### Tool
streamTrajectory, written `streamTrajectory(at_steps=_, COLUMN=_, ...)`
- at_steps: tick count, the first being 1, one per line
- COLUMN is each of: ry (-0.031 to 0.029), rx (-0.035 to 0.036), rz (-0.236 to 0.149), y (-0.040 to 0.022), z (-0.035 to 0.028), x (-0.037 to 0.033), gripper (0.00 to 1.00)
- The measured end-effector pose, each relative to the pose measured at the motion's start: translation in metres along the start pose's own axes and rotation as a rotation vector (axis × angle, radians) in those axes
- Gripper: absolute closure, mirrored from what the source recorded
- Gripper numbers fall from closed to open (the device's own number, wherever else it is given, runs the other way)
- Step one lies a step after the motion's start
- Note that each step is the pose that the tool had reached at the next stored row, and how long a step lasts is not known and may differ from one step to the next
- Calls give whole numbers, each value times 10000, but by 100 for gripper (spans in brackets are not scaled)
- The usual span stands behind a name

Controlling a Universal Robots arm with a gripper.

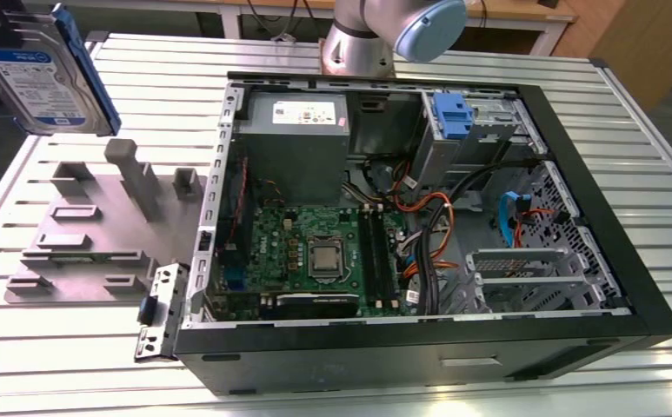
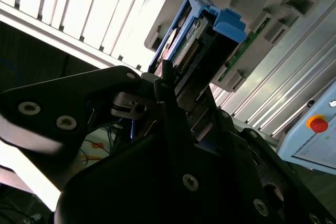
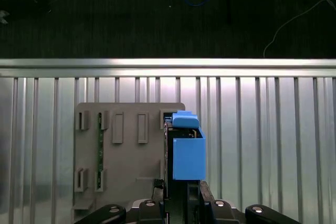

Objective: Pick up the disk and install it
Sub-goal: 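Pick up the disk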

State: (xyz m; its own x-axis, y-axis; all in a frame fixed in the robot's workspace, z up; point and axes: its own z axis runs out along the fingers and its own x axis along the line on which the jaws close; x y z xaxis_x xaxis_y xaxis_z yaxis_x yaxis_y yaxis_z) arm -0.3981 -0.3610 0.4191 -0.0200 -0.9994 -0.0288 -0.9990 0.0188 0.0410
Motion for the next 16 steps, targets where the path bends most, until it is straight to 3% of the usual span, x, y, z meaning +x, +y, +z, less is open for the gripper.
streamTrajectory(at_steps=16, ry=0, rx=0, rz=0, y=3, z=-70, x=-2, gripper=65)
